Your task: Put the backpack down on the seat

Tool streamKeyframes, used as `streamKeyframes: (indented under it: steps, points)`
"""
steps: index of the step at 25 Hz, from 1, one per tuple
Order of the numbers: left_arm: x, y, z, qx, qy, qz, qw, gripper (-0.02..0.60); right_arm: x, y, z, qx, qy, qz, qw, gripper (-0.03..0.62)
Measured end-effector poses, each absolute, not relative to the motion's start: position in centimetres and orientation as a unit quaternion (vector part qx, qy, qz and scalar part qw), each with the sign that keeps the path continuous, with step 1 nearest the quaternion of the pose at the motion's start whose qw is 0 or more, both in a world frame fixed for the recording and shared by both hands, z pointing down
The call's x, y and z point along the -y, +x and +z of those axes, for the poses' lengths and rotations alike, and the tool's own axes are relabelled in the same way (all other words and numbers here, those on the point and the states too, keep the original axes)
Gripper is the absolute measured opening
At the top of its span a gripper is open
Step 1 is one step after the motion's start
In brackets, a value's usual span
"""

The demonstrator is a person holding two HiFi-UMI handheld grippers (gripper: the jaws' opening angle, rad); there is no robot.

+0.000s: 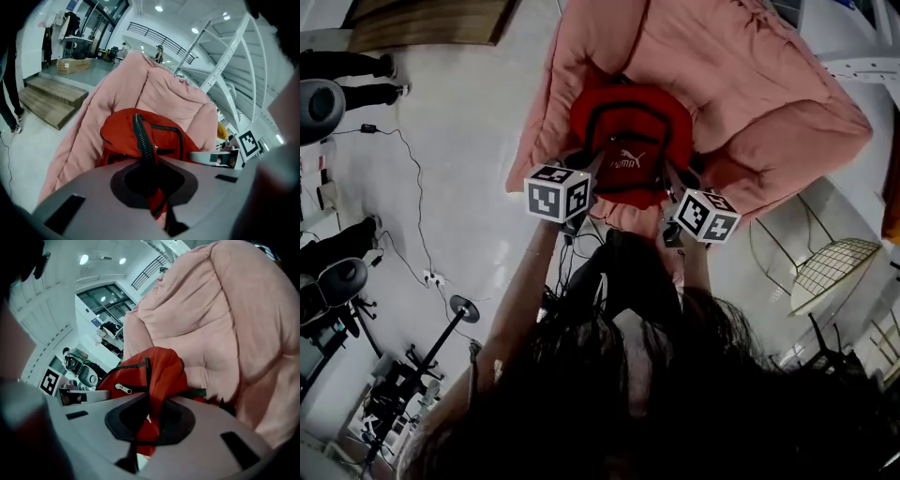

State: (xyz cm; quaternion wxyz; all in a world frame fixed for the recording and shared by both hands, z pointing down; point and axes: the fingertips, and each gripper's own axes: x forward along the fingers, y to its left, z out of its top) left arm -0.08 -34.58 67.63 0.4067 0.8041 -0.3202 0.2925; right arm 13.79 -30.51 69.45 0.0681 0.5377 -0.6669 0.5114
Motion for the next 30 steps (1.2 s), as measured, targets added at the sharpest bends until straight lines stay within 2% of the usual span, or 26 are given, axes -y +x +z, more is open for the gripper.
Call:
streamKeyframes:
  steps: [6,13,23,25,26,28,30]
  points:
    - [36.2,-2.8,73.8,0.337,0.78,0.34,0.402,0.029,31.8,13.7,74.0,0.671,0.549,0.489,0.096,0.048]
    - [35.4,-5.7,80.0,0.355,0.748,0.404,0.389,0.031,32.1,13.2,80.6,0.696,0.521,0.44,0.224,0.048]
    - [34.9,-6.0,81.2,0.342,0.759,0.372,0.41,0.034,32.4,12.6,86.1,0.674,0.525,0.403,0.327,0.048]
    - [34.8,-6.1,80.4,0.337,0.767,0.358,0.411,0.06,32.5,12.6,85.6,0.676,0.521,0.411,0.321,0.049]
    - [34.8,-6.3,79.8,0.339,0.77,0.353,0.41,0.093,32.4,12.8,85.0,0.677,0.518,0.419,0.313,0.049]
    - [34.7,-6.9,78.5,0.356,0.774,0.339,0.4,0.2,32.1,13.4,83.8,0.674,0.517,0.437,0.296,0.054]
    - [34.5,-7.7,77.1,0.381,0.775,0.315,0.393,0.224,31.9,13.8,82.6,0.671,0.518,0.45,0.28,0.118]
